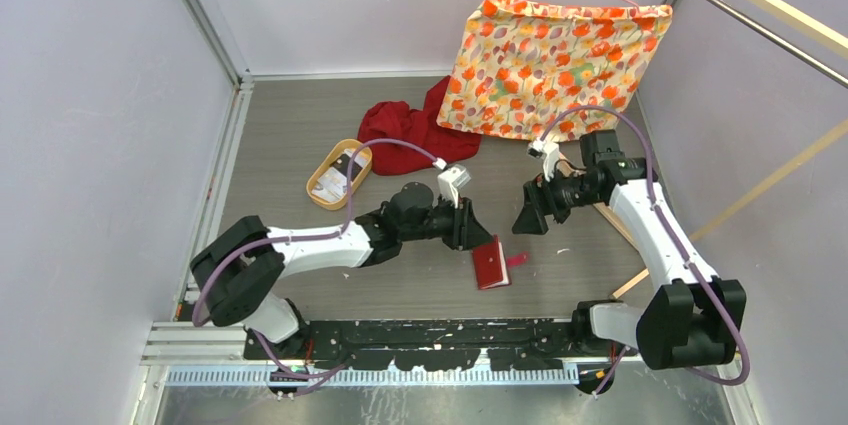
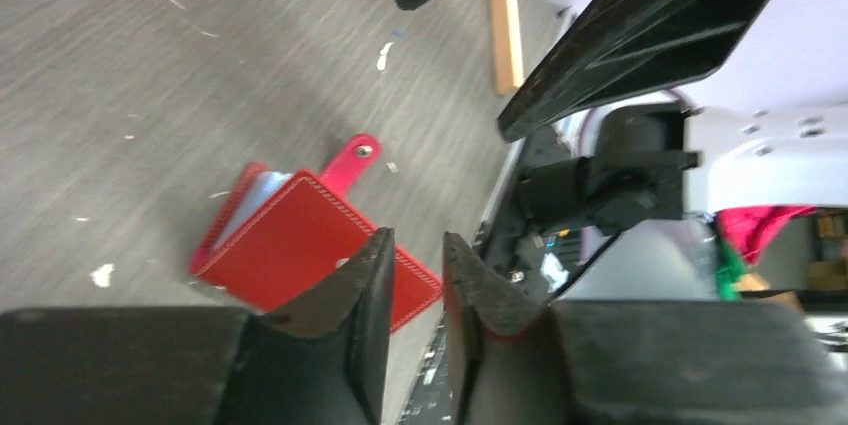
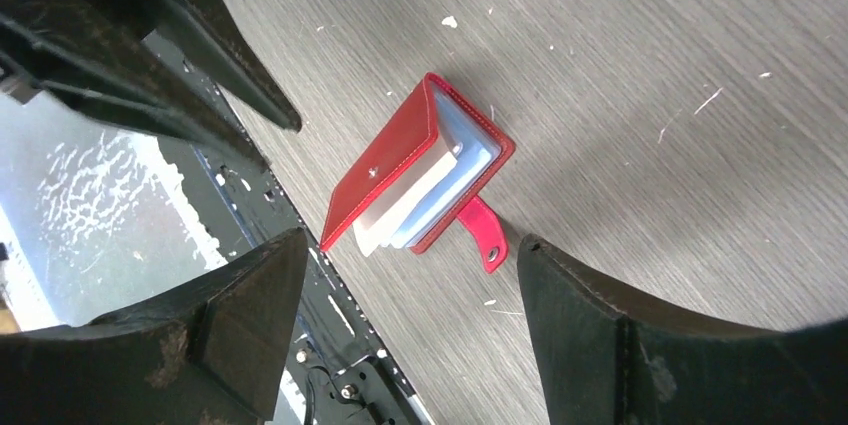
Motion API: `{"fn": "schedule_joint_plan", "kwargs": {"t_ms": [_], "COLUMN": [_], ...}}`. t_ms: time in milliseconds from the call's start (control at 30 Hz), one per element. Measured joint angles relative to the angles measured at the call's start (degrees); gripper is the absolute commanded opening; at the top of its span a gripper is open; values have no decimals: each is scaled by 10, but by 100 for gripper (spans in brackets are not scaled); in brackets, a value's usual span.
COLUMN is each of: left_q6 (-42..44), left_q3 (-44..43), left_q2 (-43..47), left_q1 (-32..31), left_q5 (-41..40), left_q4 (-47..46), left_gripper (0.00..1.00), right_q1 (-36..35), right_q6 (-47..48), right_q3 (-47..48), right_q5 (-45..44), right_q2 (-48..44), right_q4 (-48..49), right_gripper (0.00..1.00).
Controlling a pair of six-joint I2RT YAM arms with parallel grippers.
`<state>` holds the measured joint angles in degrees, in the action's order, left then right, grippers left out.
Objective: Put the credit cards into the card holder
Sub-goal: Close the card holder at the center of the board.
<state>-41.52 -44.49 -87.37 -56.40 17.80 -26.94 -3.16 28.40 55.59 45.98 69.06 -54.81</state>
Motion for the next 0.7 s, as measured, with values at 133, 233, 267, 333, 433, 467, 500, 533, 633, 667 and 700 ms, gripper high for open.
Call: {"fn": "schedule_joint_plan", "kwargs": {"t_ms": [133, 233, 267, 333, 433, 467, 500, 533, 633, 667, 700], "left_q6": [46, 60, 63, 73, 84, 86, 87, 86, 80, 75, 71], "left_q3": [3, -9, -17, -42, -90, -103, -111, -119, -130, -130, -128], "left_q2": [-15, -59, -77, -116, -171, -185, -194, -201, -213, -214, -214], "left_q1": [3, 3, 3, 3, 3, 3, 3, 3, 3, 3, 5], "left_q5": [-4, 3, 4, 5, 8, 10, 15, 18, 19, 19, 20], "left_q4": [18, 32, 41, 71, 112, 118, 119, 120, 116, 113, 109], "left_gripper": [11, 13, 14, 15, 15, 15, 15, 15, 15, 15, 15], "right_q1": [0, 0, 0, 0, -1, -3, -8, -15, -57, -68, -77], "right_q6": [21, 27, 29, 32, 37, 38, 38, 36, 16, 10, 1], "right_q3": [0, 0, 0, 0, 0, 0, 0, 0, 2, 5, 12], "right_q5": [0, -17, -27, -43, -53, -55, -58, -63, -85, -92, -97], "right_q2": [32, 66, 78, 94, 107, 112, 119, 127, 166, 183, 203], "right_q4": [-19, -28, -30, -32, -36, -36, -35, -34, -22, -19, -19], "right_gripper": [64, 63, 64, 64, 63, 64, 65, 66, 65, 61, 58]}}
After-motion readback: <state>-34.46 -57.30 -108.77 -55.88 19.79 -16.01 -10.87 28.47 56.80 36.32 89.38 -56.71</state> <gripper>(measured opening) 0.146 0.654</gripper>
